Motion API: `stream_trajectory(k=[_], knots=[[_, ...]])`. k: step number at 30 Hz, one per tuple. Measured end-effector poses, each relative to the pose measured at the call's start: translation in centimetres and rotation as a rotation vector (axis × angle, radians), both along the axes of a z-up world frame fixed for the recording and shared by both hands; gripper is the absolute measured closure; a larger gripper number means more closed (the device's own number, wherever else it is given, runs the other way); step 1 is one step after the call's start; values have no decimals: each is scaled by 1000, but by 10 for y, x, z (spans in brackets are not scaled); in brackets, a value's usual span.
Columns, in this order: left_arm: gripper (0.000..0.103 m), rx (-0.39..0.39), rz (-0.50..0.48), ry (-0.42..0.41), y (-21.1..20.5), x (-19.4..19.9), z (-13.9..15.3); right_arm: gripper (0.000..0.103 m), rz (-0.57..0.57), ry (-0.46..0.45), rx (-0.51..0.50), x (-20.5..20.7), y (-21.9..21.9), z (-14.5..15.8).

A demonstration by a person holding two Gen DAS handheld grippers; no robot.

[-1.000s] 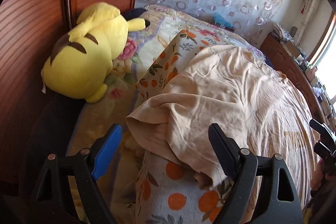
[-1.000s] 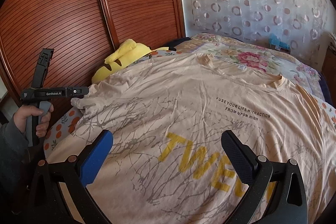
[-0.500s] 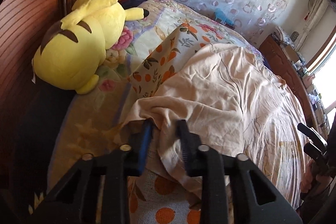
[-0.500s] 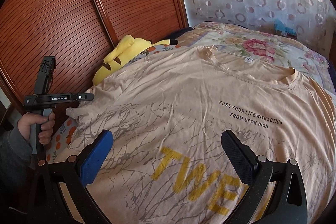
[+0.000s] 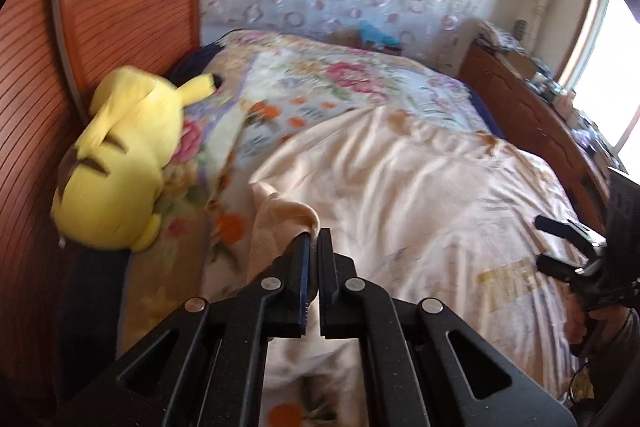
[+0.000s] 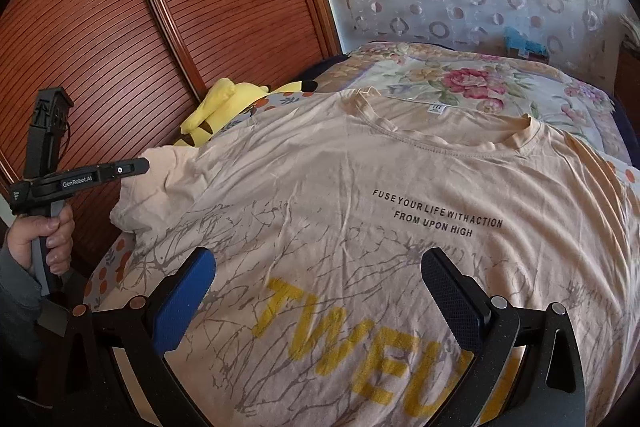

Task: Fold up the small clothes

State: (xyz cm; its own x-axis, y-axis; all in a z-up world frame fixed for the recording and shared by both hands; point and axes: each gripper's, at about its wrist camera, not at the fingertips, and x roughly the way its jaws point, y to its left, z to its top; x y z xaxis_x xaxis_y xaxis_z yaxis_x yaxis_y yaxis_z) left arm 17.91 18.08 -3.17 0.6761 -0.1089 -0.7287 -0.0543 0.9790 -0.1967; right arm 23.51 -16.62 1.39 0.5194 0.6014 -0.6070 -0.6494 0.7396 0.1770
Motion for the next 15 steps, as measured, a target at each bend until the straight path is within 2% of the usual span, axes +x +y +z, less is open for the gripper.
stream_trajectory(k=[5, 9, 10, 11, 12, 13, 14, 15], knots=[[98, -12, -164, -25, -54, 26, 25, 0, -45, -18, 8, -9, -10, 3], [97, -4, -218, -29, -76, 32, 35, 0, -83, -18, 19, -15, -18, 3], [91, -3, -214, -28, -75, 33, 35, 0, -91, -17, 20, -16, -19, 2], [72, 1, -204, -29, -74, 32, 36, 0, -94, -17, 18, -17, -20, 4], [58, 8, -189, -36, -71, 31, 37, 0, -98, -20, 15, -19, -20, 4], [56, 20, -175, -41, -68, 30, 37, 0, -101, -23, 11, -21, -18, 4], [48, 33, -157, -31, -60, 27, 34, 0, -103, -24, 9, -23, -17, 5], [35, 35, -143, -22, -56, 24, 32, 0, -102, -22, 9, -23, -14, 5]])
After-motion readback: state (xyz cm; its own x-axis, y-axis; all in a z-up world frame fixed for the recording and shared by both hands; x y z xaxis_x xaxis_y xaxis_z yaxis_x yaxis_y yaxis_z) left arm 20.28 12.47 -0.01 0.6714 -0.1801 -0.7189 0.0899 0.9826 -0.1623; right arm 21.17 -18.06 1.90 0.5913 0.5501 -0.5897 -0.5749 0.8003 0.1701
